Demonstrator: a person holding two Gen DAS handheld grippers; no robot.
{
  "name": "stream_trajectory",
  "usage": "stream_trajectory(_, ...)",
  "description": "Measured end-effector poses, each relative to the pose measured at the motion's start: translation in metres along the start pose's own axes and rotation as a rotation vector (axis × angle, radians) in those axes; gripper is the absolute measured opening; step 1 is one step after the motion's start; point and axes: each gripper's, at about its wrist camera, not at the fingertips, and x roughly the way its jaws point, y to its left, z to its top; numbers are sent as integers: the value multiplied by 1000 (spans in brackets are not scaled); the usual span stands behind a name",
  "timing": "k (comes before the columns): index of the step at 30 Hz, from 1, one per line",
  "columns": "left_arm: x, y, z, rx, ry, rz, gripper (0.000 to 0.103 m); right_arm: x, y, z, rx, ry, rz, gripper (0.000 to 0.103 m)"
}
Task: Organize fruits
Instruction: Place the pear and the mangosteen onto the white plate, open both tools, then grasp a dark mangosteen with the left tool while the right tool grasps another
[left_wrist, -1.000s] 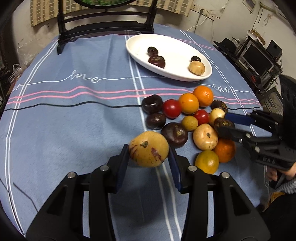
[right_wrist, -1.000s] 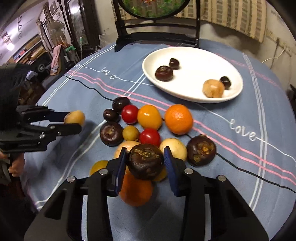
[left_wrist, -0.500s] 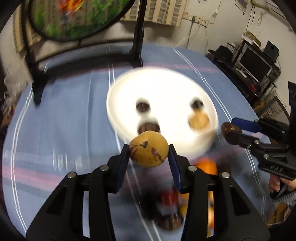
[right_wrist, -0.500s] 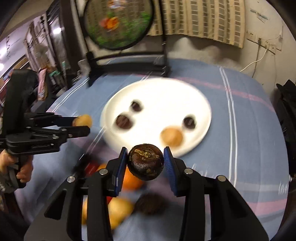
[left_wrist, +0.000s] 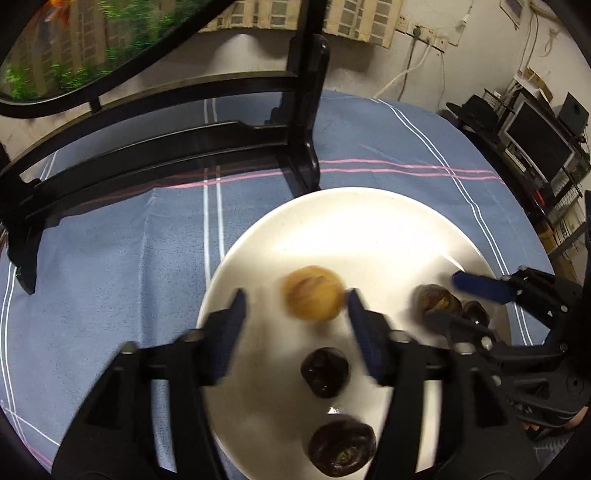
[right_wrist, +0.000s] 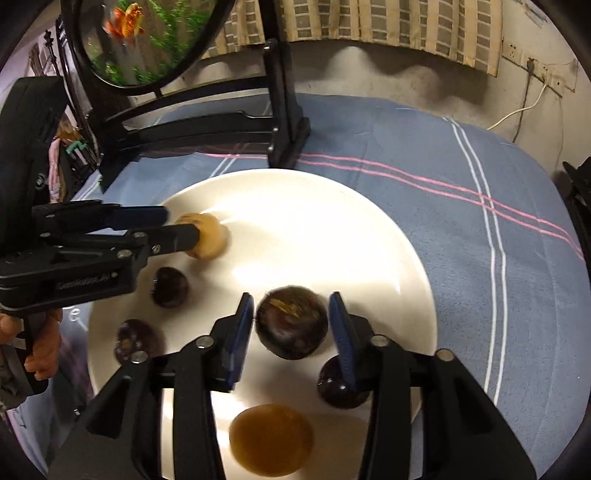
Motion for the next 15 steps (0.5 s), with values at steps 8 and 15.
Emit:
stream_trajectory(8, -57, 19, -48, -41, -21, 31, 67, -67, -6, -25, 73, -77, 13, 64)
stream_trajectory(15, -112, 22, -158, -34, 72, 43, 67, -133, 4, -119, 125, -27, -28, 64)
